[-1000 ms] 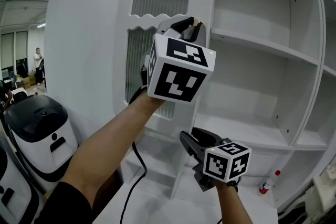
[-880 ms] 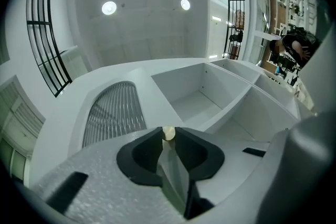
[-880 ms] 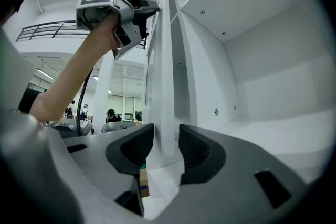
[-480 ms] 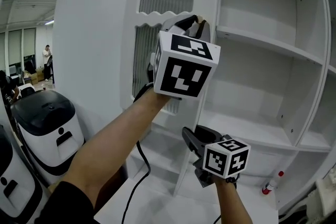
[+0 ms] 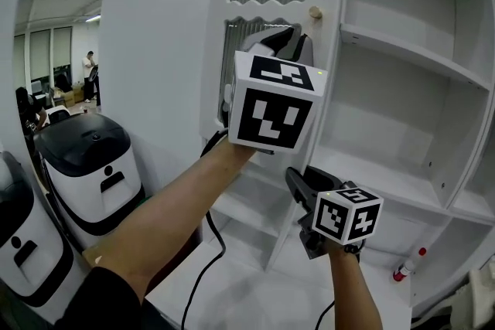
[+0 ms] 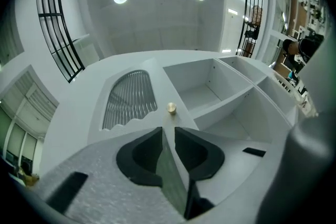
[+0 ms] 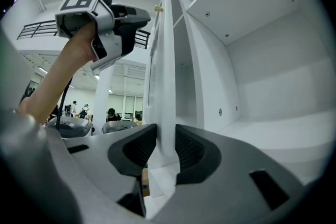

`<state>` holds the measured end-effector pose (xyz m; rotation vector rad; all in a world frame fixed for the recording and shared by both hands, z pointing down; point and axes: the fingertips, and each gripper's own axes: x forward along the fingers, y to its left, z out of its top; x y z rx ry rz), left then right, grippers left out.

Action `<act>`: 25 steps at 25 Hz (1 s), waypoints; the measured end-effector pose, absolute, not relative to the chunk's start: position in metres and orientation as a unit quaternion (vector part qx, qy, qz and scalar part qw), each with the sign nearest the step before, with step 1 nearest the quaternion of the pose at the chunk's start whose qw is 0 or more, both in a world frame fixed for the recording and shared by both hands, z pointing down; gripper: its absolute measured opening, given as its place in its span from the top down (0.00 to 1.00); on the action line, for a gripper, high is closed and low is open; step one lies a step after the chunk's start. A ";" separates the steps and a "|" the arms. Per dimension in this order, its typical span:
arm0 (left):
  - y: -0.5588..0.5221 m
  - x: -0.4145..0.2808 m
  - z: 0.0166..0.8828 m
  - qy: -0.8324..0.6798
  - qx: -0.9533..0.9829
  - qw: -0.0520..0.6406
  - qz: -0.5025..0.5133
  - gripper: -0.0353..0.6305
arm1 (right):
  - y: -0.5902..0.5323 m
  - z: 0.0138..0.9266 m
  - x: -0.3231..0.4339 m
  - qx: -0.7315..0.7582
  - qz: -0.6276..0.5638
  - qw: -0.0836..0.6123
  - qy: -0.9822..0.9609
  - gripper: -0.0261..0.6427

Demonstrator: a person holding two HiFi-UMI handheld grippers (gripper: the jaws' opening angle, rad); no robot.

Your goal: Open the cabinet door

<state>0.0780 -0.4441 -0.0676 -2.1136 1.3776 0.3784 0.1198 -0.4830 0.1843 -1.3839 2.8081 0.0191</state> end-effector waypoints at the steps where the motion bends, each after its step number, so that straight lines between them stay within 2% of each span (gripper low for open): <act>1: -0.444 0.076 -0.062 0.521 -0.793 0.286 0.137 0.82 | -0.482 0.185 0.120 -0.442 0.006 0.005 0.897 0.80; 25: -0.443 0.020 0.087 0.613 -0.768 0.179 0.046 0.82 | -0.452 0.183 0.100 -0.425 0.018 0.017 0.905 0.82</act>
